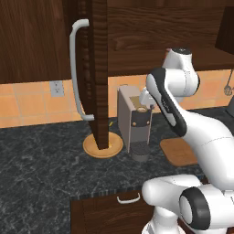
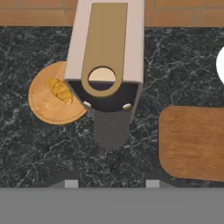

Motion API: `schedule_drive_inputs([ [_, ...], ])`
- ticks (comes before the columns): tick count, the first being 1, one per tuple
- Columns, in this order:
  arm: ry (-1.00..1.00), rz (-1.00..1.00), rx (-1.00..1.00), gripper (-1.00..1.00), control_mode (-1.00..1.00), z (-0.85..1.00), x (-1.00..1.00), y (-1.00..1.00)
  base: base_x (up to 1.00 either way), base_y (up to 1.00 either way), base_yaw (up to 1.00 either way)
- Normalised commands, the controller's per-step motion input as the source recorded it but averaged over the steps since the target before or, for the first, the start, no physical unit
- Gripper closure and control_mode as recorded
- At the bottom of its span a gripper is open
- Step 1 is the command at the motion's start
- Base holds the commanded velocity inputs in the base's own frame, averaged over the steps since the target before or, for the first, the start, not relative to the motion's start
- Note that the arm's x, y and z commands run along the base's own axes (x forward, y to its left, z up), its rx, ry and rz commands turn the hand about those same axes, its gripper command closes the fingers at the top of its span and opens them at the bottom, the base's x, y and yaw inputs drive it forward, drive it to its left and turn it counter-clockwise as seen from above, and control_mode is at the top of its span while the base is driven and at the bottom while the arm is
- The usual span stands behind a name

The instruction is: From the different types of pastries on the counter, select a croissant and place it on the cutting board. Then retrieve a jar of jam from the cabinet and place it alongside the croissant on the cutting board.

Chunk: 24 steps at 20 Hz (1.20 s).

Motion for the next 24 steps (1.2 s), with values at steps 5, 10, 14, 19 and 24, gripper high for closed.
schedule_drive_inputs([
  [5, -0.14, 0.0, 0.07, -1.0, -1.0, 0.09, -0.45, 0.04, 0.0, 0.0, 0.0],
  [10, -0.21, 0.0, 0.01, -1.0, -1.0, 0.19, -0.86, 0.29, 0.0, 0.0, 0.0],
  [14, -0.2, 0.0, -0.07, -1.0, -1.0, -0.05, -1.0, 0.01, 0.0, 0.0, 0.0],
  [19, -0.25, 0.0, -0.07, -1.0, -1.0, -0.34, -1.0, -0.11, 0.0, 0.0, 0.0],
  [24, -0.23, 0.0, 0.01, -1.0, -1.0, -0.57, -0.81, 0.15, 0.0, 0.0, 0.0],
])
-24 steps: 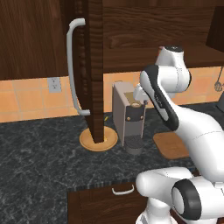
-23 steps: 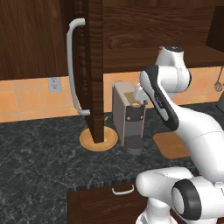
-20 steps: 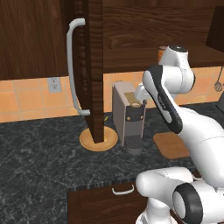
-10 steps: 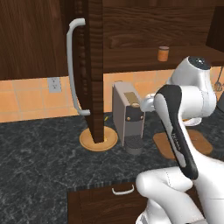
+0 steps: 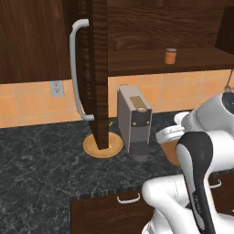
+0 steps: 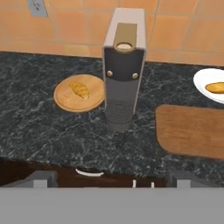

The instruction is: From the different types of pastries on the counter, select a croissant and place it on the cutting board. Then retrieve a jar of jam from the cabinet and place it alongside the croissant on the cutting board.

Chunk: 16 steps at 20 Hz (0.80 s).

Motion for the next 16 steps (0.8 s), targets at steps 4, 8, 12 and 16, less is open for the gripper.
schedule_drive_inputs([
  [4, -0.22, 0.0, 0.0, -1.0, -1.0, -0.77, -0.71, 0.49, 0.0, 0.0, 0.0],
  [8, -0.28, 0.0, 0.06, -1.0, -1.0, -0.97, -0.32, 0.79, 0.0, 0.0, 0.0],
  [12, -0.36, 0.08, 0.2, -1.0, -1.0, -1.0, 0.37, 0.67, 0.0, 0.0, 0.0],
  [16, -0.58, 0.26, 0.23, -1.0, -1.0, -1.0, -0.5, 0.02, 0.0, 0.0, 0.0],
])
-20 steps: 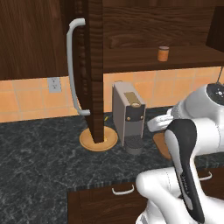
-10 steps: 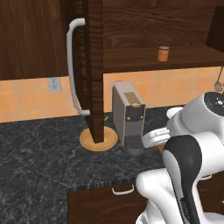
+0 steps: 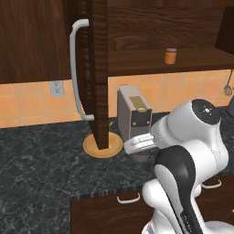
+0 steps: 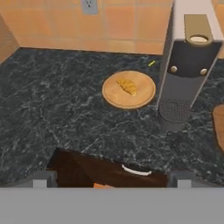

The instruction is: From the different types of pastries on the counter, select a croissant and place it on the cutting board. Then retrieve a jar of jam from the cabinet and place it alongside the croissant on the cutting board.

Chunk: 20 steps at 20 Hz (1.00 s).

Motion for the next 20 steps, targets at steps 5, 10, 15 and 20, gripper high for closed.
schedule_drive_inputs([
  [5, -0.53, 0.3, 0.23, -1.0, -1.0, -1.0, -1.0, 0.0, 0.0, 0.0, 0.0],
  [10, -0.7, 0.1, 0.18, -1.0, -1.0, -1.0, -1.0, 0.32, 0.0, 0.0, 0.0],
  [15, -0.72, -0.1, 0.11, -1.0, -1.0, -1.0, -1.0, 0.55, 0.0, 0.0, 0.0],
  [20, -0.54, -0.08, 0.19, -1.0, -1.0, -1.0, -0.09, 0.69, 0.0, 0.0, 0.0],
])
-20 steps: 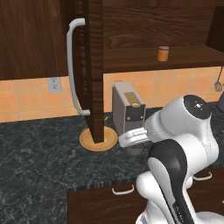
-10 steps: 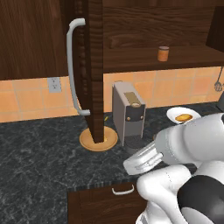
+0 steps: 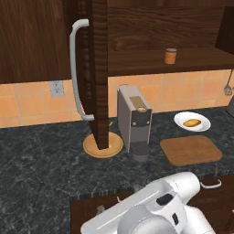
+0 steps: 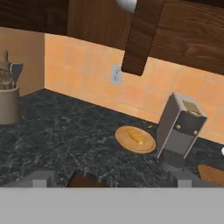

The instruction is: From the different types of pastries on the counter, select a croissant and place it on the cutting board. Then retrieve a jar of jam from the cabinet and place it alongside the croissant on the cutting board.

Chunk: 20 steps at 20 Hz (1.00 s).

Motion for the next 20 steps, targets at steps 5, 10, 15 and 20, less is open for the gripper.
schedule_drive_inputs([
  [5, -0.38, 0.02, 0.17, -1.0, -1.0, -1.0, 0.92, 0.81, 0.0, 0.0, 0.0],
  [10, -0.15, 0.1, 0.21, -1.0, -1.0, -1.0, 1.0, 0.9, 0.0, 0.0, 0.0],
  [15, -0.01, -0.03, 0.51, -1.0, -1.0, -0.98, 1.0, 0.51, 0.0, 0.0, 0.0],
  [20, 0.15, -0.35, 0.25, -1.0, -1.0, -0.37, 1.0, 0.22, 0.0, 0.0, 0.0],
])
